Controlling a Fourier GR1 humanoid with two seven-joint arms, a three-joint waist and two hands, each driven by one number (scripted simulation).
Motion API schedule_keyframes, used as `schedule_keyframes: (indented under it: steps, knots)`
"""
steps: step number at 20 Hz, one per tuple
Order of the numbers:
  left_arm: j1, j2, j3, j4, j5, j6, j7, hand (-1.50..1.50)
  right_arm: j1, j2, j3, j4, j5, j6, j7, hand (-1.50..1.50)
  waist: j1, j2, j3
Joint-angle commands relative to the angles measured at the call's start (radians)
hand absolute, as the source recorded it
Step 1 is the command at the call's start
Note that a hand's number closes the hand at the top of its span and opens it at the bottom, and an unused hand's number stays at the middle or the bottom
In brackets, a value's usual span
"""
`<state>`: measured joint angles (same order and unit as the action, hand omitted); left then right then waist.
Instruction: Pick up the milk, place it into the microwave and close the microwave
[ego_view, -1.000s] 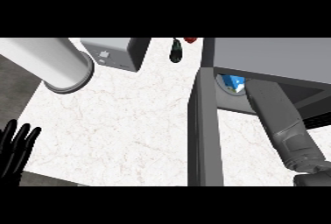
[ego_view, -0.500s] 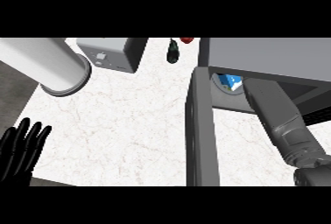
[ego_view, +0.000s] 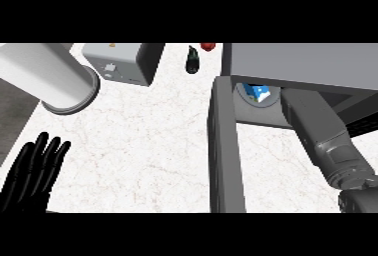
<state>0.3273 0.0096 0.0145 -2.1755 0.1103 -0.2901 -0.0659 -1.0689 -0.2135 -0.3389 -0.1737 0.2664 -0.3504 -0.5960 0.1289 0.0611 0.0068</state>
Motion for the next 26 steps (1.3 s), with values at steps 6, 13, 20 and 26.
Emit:
schedule_keyframes:
  steps: [6, 13, 20, 26]
  knots:
    - [-0.035, 0.000, -0.021, 0.008, -0.006, 0.028, 0.031, -1.50, 0.017, 0.031, -0.051, 0.029, -0.043, 0.027, -0.069, -1.50, -0.018, -0.010, -0.002]
    - [-0.040, 0.009, -0.068, 0.092, -0.042, -0.008, 0.009, -1.50, 0.106, 0.045, -0.073, 0.033, -0.073, 0.168, -0.196, -1.50, -0.062, -0.028, -0.003]
    - [-0.094, 0.032, -0.095, 0.134, -0.018, -0.046, 0.036, -1.50, 0.215, 0.104, -0.073, 0.036, -0.086, 0.259, -0.306, -1.50, -0.092, -0.042, -0.005]
    - [-0.135, 0.061, -0.185, 0.245, -0.105, -0.110, 0.011, 1.50, 0.259, 0.115, -0.066, -0.012, -0.103, 0.295, -0.329, -1.50, -0.119, -0.057, -0.006]
